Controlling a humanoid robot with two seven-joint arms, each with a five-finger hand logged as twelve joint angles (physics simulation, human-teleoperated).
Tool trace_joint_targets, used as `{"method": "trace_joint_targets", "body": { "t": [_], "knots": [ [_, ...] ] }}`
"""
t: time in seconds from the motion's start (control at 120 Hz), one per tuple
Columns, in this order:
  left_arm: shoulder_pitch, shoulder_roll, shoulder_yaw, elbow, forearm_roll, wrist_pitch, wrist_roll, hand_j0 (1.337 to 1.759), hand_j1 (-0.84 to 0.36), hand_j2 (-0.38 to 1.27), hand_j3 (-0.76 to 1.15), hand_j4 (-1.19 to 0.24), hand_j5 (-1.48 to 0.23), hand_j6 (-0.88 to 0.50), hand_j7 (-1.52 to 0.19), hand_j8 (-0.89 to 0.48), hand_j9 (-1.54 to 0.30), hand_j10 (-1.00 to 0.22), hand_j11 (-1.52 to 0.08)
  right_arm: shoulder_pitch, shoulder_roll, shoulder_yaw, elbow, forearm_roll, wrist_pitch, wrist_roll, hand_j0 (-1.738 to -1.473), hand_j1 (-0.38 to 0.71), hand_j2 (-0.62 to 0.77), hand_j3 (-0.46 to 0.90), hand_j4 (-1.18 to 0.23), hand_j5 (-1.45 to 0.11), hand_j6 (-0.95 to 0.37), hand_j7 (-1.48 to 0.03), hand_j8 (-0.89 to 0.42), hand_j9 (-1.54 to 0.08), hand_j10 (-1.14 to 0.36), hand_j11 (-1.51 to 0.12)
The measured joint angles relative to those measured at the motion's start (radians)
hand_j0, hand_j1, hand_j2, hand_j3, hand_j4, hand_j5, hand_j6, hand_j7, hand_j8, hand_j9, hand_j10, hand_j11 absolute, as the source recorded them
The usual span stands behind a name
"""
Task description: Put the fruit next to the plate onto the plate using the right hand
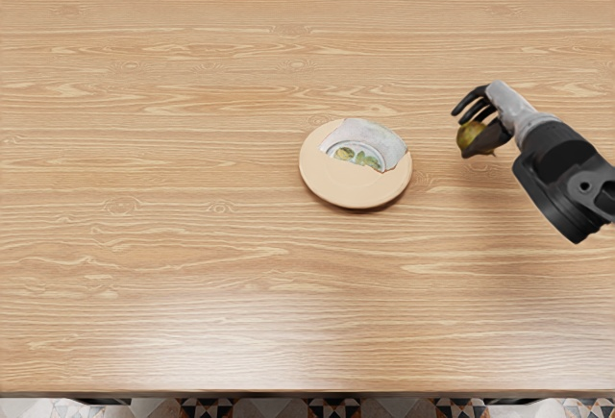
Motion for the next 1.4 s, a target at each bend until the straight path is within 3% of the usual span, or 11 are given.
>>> {"method": "trace_joint_targets", "body": {
  "t": [1.4],
  "knots": [
    [0.0,0.0,0.0,0.0,0.0,0.0,0.0,1.658,0.35,0.0,0.0,0.0,0.0,0.0,0.0,0.0,0.0,0.0,0.0,0.073,0.148,0.007,0.002,-0.001,0.0,0.0,-1.658,0.27,0.27,0.0,-0.59,-0.79,-0.61,-0.78,-0.44,-0.79,-0.49,-0.78]
  ]
}}
